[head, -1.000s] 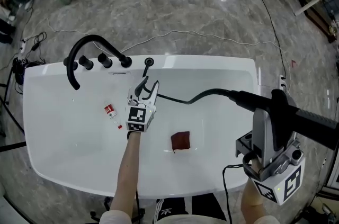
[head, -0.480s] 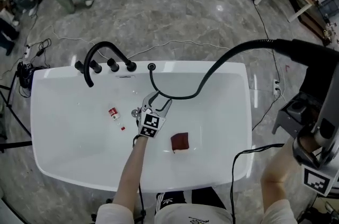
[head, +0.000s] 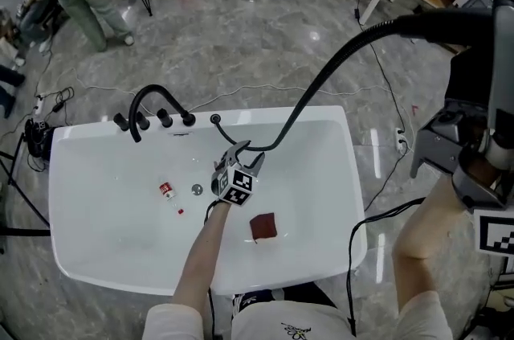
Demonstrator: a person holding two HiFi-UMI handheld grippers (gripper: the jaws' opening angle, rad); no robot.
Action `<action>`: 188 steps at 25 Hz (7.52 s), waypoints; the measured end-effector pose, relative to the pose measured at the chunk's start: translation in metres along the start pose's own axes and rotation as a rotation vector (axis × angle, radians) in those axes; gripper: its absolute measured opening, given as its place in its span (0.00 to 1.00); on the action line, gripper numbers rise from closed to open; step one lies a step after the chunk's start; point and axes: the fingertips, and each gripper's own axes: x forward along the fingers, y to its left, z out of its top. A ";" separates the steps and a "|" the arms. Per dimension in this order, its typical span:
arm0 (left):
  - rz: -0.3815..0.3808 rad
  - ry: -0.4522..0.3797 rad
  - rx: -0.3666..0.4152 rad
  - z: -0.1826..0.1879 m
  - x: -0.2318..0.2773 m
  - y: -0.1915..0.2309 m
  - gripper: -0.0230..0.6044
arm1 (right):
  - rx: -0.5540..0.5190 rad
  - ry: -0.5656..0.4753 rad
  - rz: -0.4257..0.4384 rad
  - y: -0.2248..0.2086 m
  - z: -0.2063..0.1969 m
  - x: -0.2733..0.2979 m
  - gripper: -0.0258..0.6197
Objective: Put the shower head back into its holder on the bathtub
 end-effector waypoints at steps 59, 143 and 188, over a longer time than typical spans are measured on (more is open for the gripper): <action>0.329 -0.191 -0.176 0.042 -0.010 0.220 0.13 | 0.118 0.372 -0.042 0.055 -0.180 -0.075 0.25; 0.325 -0.069 -0.159 -0.079 0.041 0.178 0.28 | 0.224 0.624 0.009 0.087 -0.463 -0.095 0.25; 0.462 -0.260 -0.309 -0.132 -0.120 0.166 0.29 | 0.194 1.132 0.124 0.141 -0.800 -0.061 0.25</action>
